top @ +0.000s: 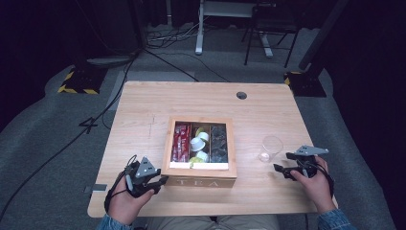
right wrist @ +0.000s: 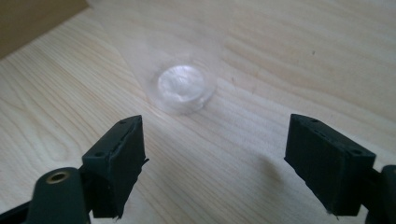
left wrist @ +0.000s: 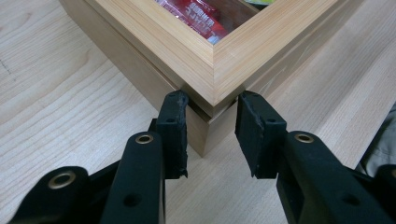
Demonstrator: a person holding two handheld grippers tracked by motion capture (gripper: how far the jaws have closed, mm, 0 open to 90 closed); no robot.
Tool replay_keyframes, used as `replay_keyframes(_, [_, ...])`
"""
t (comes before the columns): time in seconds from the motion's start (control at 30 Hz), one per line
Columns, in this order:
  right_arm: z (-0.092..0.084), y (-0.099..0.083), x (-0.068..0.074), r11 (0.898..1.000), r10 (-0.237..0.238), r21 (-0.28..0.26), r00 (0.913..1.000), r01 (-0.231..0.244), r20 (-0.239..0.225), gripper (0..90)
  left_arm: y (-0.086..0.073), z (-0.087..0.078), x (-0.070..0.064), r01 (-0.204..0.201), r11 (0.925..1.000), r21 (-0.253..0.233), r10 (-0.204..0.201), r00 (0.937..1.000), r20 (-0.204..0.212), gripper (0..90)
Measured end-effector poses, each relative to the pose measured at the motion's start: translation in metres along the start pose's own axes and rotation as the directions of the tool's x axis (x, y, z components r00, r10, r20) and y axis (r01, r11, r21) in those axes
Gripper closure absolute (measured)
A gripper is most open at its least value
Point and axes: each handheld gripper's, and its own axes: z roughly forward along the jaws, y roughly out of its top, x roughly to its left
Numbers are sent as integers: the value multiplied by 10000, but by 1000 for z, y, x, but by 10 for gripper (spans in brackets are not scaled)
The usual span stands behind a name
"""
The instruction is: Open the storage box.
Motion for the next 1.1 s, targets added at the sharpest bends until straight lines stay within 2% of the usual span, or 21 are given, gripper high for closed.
replay_keyframes(0.03, [-8,7,3,9996,-20,-268,10000,18,-60,210,0,-1,2,166,9999,-44,-165,9997,195,645])
replay_keyframes(0.13, [-13,12,6,9991,-59,-415,9998,52,-176,234,0,-2,4,271,9995,-146,-265,9990,357,645])
replay_keyframes(0.2, [-18,18,10,9987,-160,-494,9995,147,-267,249,1,-3,4,244,9996,-163,-237,9990,381,648])
replay_keyframes(0.3, [-28,30,21,9949,-464,-920,9979,421,-450,256,4,-7,4,252,9992,-297,-241,9990,369,656])
replay_keyframes(0.37, [-29,34,25,9941,-569,-957,9971,519,-511,257,5,-8,5,198,9992,-344,-185,9991,387,657])
replay_keyframes(0.4, [-31,41,34,9911,-895,-1039,9944,833,-566,258,6,-11,6,236,9986,-484,-215,9989,425,662])
replay_keyframes(0.43, [-31,41,34,9911,-895,-1039,9944,833,-566,258,6,-11,6,236,9986,-484,-215,9989,425,667])
replay_keyframes(0.57, [-35,58,55,9797,-1591,-1368,9833,1462,-881,259,8,-15,7,115,9971,-757,-84,9991,409,680])
replay_keyframes(0.73, [-40,71,68,9718,-1901,-1593,9774,1739,-927,256,10,-15,8,154,9960,-883,-116,9990,429,684])
replay_keyframes(0.77, [-42,77,74,9660,-2078,-1781,9726,1873,-1040,240,11,-16,8,95,9956,-935,-57,9992,406,684])
replay_keyframes(0.8, [-42,77,74,9660,-2078,-1781,9726,1873,-1040,240,11,-16,9,116,9948,-1011,-76,9992,399,684])
replay_keyframes(0.83, [-42,83,81,9616,-2306,-1806,9650,2065,-1245,216,12,-17,9,150,9933,-1147,-104,9991,401,688])
replay_keyframes(0.87, [-42,83,81,9616,-2306,-1806,9650,2065,-1245,216,12,-17,9,150,9933,-1147,-104,9991,401,690])
replay_keyframes(0.93, [-41,88,88,9550,-2574,-1868,9566,2302,-1367,210,14,-19,10,158,9914,-1296,-104,9991,421,691])
replay_keyframes(0.97, [-39,92,94,9505,-2747,-1930,9487,2434,-1563,199,14,-19,10,173,9908,-1345,-118,9991,416,694])
replay_keyframes(1.1, [-35,99,107,9432,-3051,-1965,9328,2680,-1919,189,16,-20,12,163,9884,-1508,-103,9991,404,699])
